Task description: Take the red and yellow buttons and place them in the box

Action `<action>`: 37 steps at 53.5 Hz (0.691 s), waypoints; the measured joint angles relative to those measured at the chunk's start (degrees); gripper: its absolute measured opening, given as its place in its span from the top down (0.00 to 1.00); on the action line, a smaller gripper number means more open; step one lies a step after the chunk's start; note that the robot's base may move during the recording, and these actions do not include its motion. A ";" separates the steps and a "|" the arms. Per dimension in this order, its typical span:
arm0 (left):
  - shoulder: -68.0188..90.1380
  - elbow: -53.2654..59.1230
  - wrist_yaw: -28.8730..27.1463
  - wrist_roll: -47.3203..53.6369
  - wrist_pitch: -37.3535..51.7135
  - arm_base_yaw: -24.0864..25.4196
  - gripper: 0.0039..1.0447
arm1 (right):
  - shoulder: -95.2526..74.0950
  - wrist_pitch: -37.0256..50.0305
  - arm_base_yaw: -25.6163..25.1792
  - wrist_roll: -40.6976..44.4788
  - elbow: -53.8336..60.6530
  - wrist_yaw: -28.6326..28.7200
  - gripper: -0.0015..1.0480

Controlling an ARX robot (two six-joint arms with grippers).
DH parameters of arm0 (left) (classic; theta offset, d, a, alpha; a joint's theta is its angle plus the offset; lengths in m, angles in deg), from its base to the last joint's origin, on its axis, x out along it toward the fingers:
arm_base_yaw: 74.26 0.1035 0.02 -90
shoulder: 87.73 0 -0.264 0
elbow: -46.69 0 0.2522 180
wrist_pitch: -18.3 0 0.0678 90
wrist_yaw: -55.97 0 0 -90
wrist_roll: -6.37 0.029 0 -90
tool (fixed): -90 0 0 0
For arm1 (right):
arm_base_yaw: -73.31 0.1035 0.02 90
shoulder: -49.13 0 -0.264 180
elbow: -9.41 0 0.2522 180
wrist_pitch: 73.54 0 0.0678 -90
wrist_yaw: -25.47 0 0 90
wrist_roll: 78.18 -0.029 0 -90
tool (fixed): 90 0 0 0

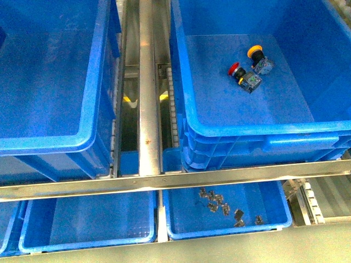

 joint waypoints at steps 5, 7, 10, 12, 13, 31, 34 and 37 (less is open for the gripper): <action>0.00 0.00 0.00 0.00 0.00 0.00 0.07 | 0.00 0.00 0.02 0.04 0.00 0.00 0.06; 0.00 0.00 0.00 0.00 0.00 0.00 0.07 | 0.00 0.00 0.00 0.04 0.00 0.00 0.06; 0.00 -0.02 0.00 0.00 0.00 0.00 0.07 | 0.00 0.00 0.02 0.02 0.00 0.00 0.06; 0.00 -0.02 0.00 0.00 0.00 0.00 0.07 | 0.00 0.00 0.00 0.02 0.00 0.00 0.06; 0.00 -0.02 0.00 0.00 0.00 0.00 0.07 | 0.00 0.00 0.02 0.02 0.00 0.00 0.06; 0.00 0.00 0.00 0.00 0.00 0.00 0.07 | 0.00 0.00 0.02 0.02 0.00 0.00 0.06; 0.00 -0.02 0.00 0.00 0.00 0.00 0.07 | 0.00 0.00 0.02 0.02 0.00 0.00 0.06; 0.00 -0.02 0.00 0.00 0.00 0.00 0.07 | 0.00 0.00 0.00 0.02 0.00 0.00 0.06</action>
